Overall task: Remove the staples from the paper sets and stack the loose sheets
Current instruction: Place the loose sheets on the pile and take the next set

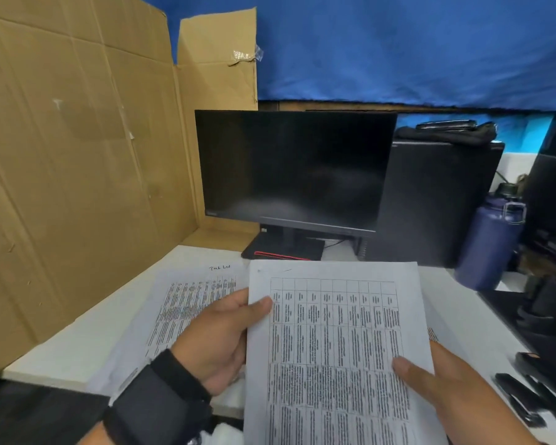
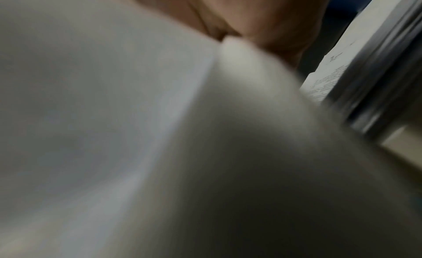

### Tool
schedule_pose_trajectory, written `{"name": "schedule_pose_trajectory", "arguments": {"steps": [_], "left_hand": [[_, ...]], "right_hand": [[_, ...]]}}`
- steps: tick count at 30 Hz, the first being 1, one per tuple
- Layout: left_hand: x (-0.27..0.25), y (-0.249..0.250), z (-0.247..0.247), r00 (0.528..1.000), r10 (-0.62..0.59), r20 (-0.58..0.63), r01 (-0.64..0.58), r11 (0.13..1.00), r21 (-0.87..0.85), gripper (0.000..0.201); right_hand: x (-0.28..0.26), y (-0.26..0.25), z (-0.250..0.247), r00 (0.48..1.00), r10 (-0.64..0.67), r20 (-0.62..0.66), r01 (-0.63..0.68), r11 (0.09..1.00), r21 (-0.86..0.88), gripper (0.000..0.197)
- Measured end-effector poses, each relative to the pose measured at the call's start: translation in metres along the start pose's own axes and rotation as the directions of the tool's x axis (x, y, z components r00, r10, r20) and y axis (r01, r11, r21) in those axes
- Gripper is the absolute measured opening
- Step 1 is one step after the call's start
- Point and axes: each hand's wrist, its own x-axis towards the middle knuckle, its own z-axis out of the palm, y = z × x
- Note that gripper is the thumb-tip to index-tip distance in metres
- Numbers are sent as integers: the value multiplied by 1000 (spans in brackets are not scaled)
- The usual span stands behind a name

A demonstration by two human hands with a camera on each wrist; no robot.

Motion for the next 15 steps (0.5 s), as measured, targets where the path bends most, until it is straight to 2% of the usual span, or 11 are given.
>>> {"name": "schedule_pose_trajectory", "arguments": {"steps": [5, 9, 15], "left_hand": [[5, -1, 9, 999, 15, -40, -17, 998, -56, 35], [3, -2, 8, 1000, 14, -10, -15, 997, -77, 43], [3, -8, -3, 999, 31, 27, -29, 997, -68, 42]], "right_hand": [[0, 10, 0, 999, -49, -2, 49, 999, -22, 28], [-3, 13, 4, 999, -26, 30, 28, 997, -67, 24], [-4, 17, 15, 995, -21, 100, 31, 995, -95, 23]]}}
